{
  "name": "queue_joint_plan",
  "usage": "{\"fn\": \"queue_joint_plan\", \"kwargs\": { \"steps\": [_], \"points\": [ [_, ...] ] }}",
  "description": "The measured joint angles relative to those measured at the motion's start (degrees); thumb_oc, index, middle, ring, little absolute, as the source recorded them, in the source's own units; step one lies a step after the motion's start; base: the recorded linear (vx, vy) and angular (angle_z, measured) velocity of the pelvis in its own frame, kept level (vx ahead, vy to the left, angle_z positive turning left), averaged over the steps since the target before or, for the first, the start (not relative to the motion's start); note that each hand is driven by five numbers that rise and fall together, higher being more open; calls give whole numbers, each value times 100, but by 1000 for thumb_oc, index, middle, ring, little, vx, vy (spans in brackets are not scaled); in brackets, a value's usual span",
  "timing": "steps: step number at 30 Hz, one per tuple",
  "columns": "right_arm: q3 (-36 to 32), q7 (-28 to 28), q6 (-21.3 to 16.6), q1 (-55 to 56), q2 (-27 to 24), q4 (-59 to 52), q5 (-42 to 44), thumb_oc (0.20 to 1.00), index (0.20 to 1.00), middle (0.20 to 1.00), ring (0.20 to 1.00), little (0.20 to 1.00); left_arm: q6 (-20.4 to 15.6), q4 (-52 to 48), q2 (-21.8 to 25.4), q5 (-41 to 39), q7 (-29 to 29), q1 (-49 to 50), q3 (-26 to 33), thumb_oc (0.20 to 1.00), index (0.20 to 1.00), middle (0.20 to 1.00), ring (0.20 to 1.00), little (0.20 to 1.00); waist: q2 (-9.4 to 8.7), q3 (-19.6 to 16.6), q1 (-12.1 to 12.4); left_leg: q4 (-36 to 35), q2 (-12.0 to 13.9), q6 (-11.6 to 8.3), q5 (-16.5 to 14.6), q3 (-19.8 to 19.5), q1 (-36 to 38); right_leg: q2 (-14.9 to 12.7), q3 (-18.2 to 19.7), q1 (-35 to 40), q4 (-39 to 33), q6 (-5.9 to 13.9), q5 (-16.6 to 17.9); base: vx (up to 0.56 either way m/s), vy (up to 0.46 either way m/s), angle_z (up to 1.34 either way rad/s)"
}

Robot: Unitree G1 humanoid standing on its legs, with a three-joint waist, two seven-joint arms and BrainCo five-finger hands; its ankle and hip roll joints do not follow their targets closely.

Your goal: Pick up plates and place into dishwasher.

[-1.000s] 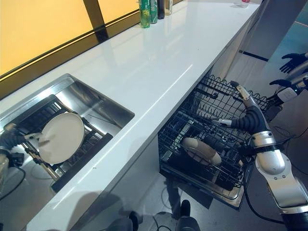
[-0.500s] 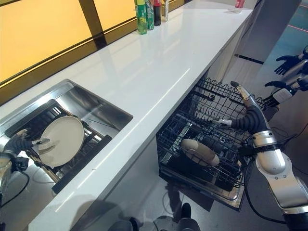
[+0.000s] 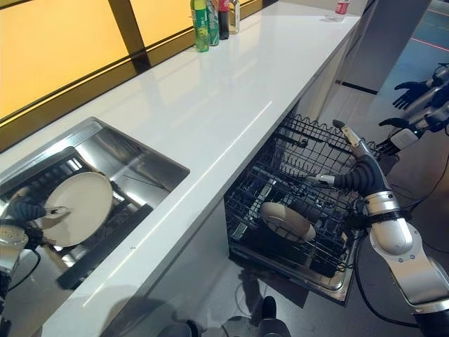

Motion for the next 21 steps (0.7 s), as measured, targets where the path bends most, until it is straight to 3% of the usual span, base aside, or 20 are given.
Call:
{"fn": "queue_joint_plan", "kwargs": {
  "steps": [3,7,10,14,17,21],
  "points": [
    [-3,-29,-15,12,-1,3,-1,1000,1000,1000,1000,1000,166,-303,-97,165,861,194,180,1000,1000,1000,1000,1000,-62,15,-1,23,70,-24,2,-51,11,31,-16,-183,461,-62,-333,-42,-31,8],
    [-20,-58,-54,29,7,43,-1,1000,1000,1000,1000,1000,219,-1129,-96,601,2240,761,1026,1000,1000,1000,1000,1000,-125,55,76,1,99,-61,19,-69,-27,75,0,-153,205,-84,-198,-51,-11,-9],
    [-19,-58,-133,75,82,42,1,1000,1000,1000,1000,1000,9,-2188,-93,974,2673,933,1553,1000,1000,1000,1000,1000,-179,78,273,-88,85,-72,12,-67,13,46,-17,-121,136,-55,-181,-63,11,1],
    [-44,-64,-174,79,331,34,-1,1000,1000,1000,1000,1000,-472,-3240,-107,1168,2542,1333,1862,1000,1000,1000,1000,1000,-182,75,391,-224,54,-72,14,-198,157,36,-153,54,155,-25,-197,-30,41,17],
    [-69,-69,-173,123,550,-10,-5,1000,1000,1000,1000,1000,-822,-3782,-100,1090,1924,1525,1926,1000,1000,1000,1000,1000,-188,75,484,-330,20,-98,33,-286,245,-3,-168,101,267,33,-314,-36,-100,17],
    [-87,-77,-175,133,570,-17,-12,1000,1000,1000,1000,1000,-968,-4245,-115,222,931,1539,1964,1000,1000,1000,1000,1000,-167,64,490,-452,23,-129,85,-469,264,18,-159,224,30,52,-282,-105,-242,12]
  ]
}}
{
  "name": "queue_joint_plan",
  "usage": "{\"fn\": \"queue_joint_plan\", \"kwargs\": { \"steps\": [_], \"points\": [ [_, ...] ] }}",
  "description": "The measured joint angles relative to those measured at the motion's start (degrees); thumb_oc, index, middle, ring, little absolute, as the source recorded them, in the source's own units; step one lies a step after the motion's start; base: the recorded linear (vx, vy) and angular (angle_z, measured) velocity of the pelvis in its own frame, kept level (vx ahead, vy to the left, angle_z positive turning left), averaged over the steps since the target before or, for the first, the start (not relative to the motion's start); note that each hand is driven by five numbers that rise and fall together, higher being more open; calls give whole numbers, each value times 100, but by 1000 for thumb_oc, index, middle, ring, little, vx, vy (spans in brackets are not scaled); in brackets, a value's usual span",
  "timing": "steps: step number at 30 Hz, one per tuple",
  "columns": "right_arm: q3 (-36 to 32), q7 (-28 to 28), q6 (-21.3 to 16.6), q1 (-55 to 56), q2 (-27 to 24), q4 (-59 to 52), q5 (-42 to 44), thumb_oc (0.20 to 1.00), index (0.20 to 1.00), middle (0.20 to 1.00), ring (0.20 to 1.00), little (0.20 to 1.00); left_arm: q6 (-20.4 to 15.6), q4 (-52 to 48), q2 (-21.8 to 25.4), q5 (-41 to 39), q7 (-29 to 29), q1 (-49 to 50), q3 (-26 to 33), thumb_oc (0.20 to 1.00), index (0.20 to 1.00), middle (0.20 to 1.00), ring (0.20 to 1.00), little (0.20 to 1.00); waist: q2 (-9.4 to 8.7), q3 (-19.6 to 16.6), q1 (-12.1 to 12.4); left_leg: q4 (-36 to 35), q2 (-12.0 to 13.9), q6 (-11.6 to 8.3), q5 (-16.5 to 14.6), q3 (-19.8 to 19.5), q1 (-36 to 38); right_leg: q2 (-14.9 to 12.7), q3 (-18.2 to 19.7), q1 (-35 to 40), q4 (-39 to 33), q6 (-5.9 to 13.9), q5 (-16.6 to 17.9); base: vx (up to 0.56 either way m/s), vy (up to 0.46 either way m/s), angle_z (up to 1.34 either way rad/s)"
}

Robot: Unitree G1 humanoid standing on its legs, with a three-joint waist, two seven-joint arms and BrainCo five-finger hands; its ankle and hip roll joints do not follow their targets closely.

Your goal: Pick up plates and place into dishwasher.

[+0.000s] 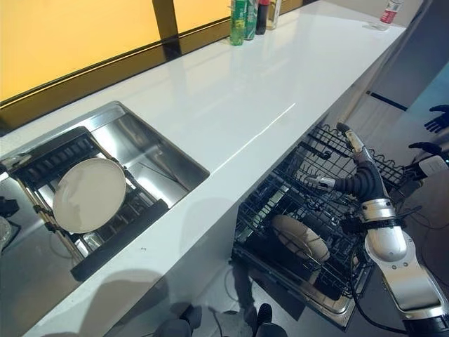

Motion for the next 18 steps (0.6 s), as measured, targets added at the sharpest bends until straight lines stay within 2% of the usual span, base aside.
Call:
{"fn": "queue_joint_plan", "kwargs": {
  "steps": [4,7,8,15,18],
  "points": [
    [-82,-29,-59,52,134,27,-52,1000,1000,1000,1000,1000,-123,-236,-184,-646,-713,11,-27,1000,1000,1000,1000,1000,36,-2,-38,-69,18,-15,24,-42,17,56,1,119,-180,-6,56,-82,-229,5],
    [-194,22,-97,71,172,35,-47,1000,1000,1000,1000,1000,-172,-359,-201,-713,-958,-31,-258,1000,1000,1000,1000,1000,73,-19,-79,-144,35,-84,73,-134,88,107,-47,276,-345,-24,96,-12,-161,12],
    [-183,31,-98,54,173,37,-47,1000,1000,1000,1000,1000,-174,-267,-199,-710,-983,-120,-421,1000,1000,1000,1000,1000,98,-39,-167,-141,40,-93,77,-190,89,135,-77,336,-390,-32,105,-40,-122,24],
    [-11,209,-162,-238,163,138,-47,1000,1000,1000,1000,1000,-149,1122,-229,-854,-1094,-467,-1303,1000,1000,1000,1000,1000,257,-73,-245,272,28,-147,101,-168,32,157,34,447,-384,-110,54,71,59,-5],
    [245,231,-164,-300,117,286,-89,1000,1000,1000,1000,1000,-158,1966,-355,-864,-1077,-553,-1591,1000,1000,1000,1000,1000,337,-110,-436,137,23,-106,74,-82,81,149,98,356,-312,-97,66,172,182,-4]
  ]
}}
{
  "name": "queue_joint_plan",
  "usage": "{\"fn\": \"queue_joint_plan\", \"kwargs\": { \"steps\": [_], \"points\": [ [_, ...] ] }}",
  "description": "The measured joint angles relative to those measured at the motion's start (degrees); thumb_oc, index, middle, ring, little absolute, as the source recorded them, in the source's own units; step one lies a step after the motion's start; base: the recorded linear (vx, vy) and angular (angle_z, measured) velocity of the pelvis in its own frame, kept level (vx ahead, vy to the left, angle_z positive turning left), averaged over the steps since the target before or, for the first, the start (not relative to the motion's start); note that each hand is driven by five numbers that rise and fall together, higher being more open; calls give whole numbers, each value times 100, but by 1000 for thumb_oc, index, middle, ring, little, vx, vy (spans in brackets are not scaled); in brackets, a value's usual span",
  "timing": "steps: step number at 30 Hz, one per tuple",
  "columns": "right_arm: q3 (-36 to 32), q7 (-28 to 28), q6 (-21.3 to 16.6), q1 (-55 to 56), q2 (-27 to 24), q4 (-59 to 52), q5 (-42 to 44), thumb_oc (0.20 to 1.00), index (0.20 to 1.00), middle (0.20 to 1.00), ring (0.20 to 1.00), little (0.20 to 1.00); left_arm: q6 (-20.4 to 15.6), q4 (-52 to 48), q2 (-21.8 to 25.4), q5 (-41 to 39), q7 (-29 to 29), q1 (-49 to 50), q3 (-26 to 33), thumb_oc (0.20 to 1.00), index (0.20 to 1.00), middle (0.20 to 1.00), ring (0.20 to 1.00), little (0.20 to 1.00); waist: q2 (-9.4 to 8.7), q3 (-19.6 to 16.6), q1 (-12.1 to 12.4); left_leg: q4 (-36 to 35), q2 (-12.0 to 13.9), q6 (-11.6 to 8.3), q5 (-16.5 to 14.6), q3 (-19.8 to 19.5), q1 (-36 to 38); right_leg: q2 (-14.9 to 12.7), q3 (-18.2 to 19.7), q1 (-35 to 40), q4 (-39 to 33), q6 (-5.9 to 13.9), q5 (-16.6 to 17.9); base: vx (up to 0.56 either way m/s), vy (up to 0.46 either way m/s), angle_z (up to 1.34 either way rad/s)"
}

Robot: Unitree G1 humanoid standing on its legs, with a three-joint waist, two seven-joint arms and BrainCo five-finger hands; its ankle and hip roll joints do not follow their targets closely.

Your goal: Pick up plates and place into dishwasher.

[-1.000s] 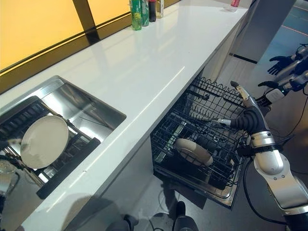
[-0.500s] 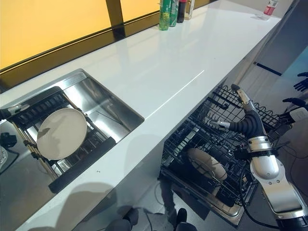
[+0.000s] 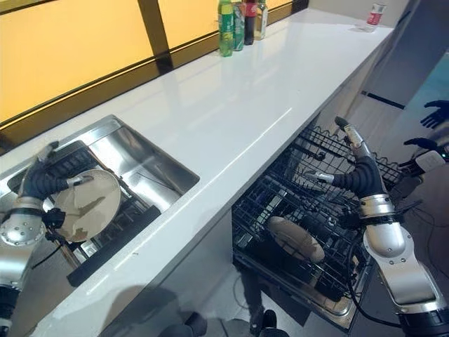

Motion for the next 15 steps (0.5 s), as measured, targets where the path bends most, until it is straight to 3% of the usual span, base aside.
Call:
{"fn": "queue_joint_plan", "kwargs": {
  "steps": [8,12,15],
  "points": [
    [96,6,1,-92,-283,135,2,1000,1000,1000,1000,1000,4,1134,-171,-11,208,-294,-306,1000,1000,1000,1000,1000,-1,101,-213,71,-247,180,-7,140,-356,-260,298,-566,289,148,81,23,188,-9],
    [252,-94,1,-415,-404,198,-1,1000,1000,1000,1000,1000,144,1450,-33,71,524,-881,-478,1000,1000,1000,1000,1000,-61,561,-268,527,-337,229,-40,188,-960,-364,449,-1135,569,175,161,-69,117,-6],
    [495,-183,0,-621,-501,201,-2,1000,1000,1000,1000,1000,321,1742,363,64,887,-1391,-629,1000,1000,1000,1000,1000,-90,871,-382,862,-339,252,-95,187,-1325,-366,508,-1430,713,173,172,-20,87,-2]
  ]
}}
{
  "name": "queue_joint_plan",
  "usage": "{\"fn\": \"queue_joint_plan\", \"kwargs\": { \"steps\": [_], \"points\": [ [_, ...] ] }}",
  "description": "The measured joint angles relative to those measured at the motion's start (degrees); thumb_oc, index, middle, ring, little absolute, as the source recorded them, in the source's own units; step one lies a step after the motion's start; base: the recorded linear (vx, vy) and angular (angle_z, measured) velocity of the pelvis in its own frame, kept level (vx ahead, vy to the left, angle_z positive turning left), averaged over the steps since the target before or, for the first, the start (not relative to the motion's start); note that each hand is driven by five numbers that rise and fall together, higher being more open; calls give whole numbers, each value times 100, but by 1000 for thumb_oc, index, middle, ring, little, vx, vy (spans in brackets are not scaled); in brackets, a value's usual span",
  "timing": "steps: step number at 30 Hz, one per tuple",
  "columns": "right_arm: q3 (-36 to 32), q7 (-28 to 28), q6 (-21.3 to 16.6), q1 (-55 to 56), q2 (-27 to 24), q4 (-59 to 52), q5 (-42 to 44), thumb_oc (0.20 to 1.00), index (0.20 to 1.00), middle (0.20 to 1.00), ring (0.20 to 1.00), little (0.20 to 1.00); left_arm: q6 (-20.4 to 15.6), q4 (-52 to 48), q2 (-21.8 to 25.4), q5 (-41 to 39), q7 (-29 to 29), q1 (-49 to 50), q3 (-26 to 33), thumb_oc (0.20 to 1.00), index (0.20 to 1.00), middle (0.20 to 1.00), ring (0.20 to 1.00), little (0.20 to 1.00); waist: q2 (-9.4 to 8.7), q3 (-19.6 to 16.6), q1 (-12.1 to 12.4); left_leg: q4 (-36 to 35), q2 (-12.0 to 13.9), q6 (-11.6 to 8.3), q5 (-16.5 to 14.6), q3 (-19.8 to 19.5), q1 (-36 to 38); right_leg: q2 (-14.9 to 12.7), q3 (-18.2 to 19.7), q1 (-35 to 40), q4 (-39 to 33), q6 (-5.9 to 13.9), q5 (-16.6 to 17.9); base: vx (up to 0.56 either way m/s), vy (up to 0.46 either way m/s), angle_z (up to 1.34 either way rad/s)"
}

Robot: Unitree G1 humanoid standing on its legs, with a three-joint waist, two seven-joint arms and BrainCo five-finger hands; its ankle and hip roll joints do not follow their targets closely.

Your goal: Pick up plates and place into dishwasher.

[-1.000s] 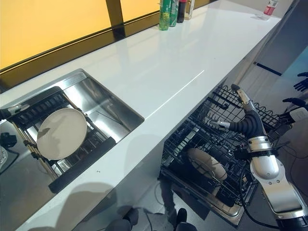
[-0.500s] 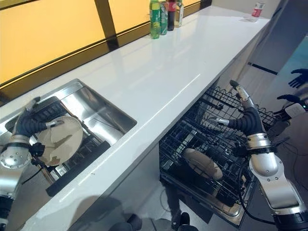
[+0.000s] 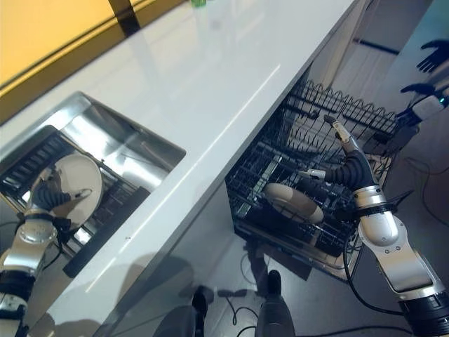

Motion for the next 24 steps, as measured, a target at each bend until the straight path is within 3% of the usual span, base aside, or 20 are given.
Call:
{"fn": "queue_joint_plan", "kwargs": {
  "steps": [4,12,19,24],
  "points": [
    [239,-155,1,-156,-47,-25,0,1000,1000,1000,1000,1000,355,838,349,-9,473,-649,-9,1000,1000,1000,1000,1000,-50,246,-163,380,7,55,-150,55,-318,-3,107,-235,116,25,18,9,65,-9],
    [564,-496,40,-646,-216,-24,2,1000,1000,1000,1000,1000,1236,1259,744,221,1443,-1419,-47,1000,1000,1000,1000,1000,-166,639,-296,739,-2,67,-215,49,-729,2,204,-661,435,40,37,-28,30,-2],
    [686,-542,177,-867,-228,-25,3,1000,1000,1000,1000,1000,1334,1079,754,227,1161,-1622,-77,1000,1000,1000,1000,1000,-166,726,-225,786,-12,65,-218,16,-781,-8,192,-688,498,33,31,1,1,1],
    [683,-537,226,-849,-226,-24,2,1000,1000,1000,1000,1000,1016,1011,753,142,937,-1614,-90,1000,1000,1000,1000,1000,-167,729,-131,776,-10,64,-218,-17,-765,-8,172,-681,566,26,0,-4,-57,3]
  ]
}}
